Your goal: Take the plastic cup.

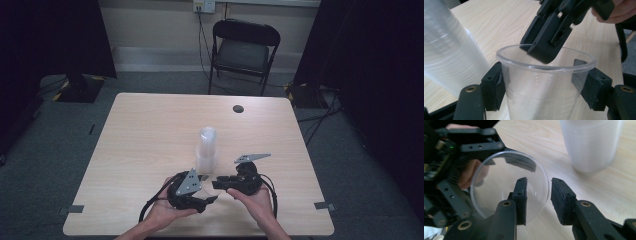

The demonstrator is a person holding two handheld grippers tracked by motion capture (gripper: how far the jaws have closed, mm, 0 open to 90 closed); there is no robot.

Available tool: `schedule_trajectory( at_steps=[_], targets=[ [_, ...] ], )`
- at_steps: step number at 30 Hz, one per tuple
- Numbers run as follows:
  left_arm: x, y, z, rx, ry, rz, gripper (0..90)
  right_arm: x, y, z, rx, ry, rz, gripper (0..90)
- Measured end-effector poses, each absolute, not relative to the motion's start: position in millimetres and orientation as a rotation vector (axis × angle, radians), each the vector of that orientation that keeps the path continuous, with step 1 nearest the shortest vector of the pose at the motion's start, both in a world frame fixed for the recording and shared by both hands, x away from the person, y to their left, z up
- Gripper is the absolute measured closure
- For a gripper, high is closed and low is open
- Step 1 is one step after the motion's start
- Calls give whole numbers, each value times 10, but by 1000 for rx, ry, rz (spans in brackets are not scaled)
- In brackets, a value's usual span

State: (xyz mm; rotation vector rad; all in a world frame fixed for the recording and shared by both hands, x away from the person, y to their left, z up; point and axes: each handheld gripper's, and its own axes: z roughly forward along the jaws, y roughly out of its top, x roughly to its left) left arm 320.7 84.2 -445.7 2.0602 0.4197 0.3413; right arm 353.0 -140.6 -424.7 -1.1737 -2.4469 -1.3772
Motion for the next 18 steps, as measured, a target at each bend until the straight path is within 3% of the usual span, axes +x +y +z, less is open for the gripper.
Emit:
schedule_trajectory(
  at_steps=[18],
  targets=[
    [3263, 1016, -4430, 2013, 493, 333, 308, 3502, -1501, -4154, -1203, -2460, -1526, 668]
  ],
)
